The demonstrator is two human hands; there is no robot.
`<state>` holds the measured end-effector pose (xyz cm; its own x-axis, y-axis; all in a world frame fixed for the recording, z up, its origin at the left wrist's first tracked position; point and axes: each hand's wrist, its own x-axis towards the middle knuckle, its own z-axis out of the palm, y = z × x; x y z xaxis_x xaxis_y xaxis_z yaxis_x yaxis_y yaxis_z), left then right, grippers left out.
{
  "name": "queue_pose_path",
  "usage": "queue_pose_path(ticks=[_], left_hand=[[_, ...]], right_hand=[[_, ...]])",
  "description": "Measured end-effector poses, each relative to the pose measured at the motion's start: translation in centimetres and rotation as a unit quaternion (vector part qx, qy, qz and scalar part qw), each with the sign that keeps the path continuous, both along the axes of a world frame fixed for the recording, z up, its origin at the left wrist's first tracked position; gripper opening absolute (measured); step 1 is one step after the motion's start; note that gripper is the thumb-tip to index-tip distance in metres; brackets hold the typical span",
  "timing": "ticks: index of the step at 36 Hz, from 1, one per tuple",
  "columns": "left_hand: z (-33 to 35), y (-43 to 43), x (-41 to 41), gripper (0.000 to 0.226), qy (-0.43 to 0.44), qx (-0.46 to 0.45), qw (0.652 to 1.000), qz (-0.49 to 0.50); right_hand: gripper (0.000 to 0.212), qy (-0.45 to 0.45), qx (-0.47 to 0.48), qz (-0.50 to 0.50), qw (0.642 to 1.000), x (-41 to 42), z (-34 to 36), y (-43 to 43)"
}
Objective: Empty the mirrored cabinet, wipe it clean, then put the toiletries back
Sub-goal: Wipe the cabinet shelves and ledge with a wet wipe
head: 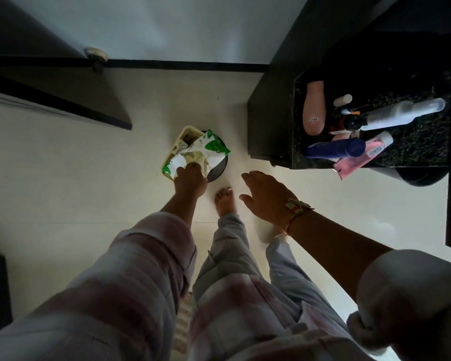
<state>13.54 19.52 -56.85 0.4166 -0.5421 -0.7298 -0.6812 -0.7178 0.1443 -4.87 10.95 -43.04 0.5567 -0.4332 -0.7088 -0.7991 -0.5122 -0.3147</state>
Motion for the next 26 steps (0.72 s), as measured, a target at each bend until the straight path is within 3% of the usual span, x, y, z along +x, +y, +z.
queue_pose_path(ticks=[7,10,16,19,24,26], left_hand=[[7.2,3.1,-2.3,0.051,-0.05,-0.115,0.99,-0.067],[10.4,4.6,-3.8,0.062,-0.069,-0.154,0.977,-0.131],[18.7,6.0,-8.7,0.067,-0.072,-0.288,0.938,-0.176],[22.0,6.4,-11.3,0.061,-0.056,-0.346,0.914,-0.202],[26.1,6.2,-15.7,0.052,-0.034,-0.408,0.886,-0.217],[27.7,5.8,-17.5,0.051,-0.028,-0.427,0.875,-0.224]], right_hand=[[0.058,-0.016,0.024,-0.062,0.998,-0.5,3.1,0.4],[0.059,-0.043,0.05,-0.114,0.991,-1.1,5.1,0.6],[0.058,-0.114,0.107,-0.273,0.949,-3.8,9.5,1.1],[0.062,-0.16,0.154,-0.361,0.906,-5.9,11.0,1.2],[0.043,-0.276,0.325,-0.502,0.752,-10.8,14.2,1.5],[0.037,-0.309,0.35,-0.508,0.724,-13.0,15.2,1.7]])
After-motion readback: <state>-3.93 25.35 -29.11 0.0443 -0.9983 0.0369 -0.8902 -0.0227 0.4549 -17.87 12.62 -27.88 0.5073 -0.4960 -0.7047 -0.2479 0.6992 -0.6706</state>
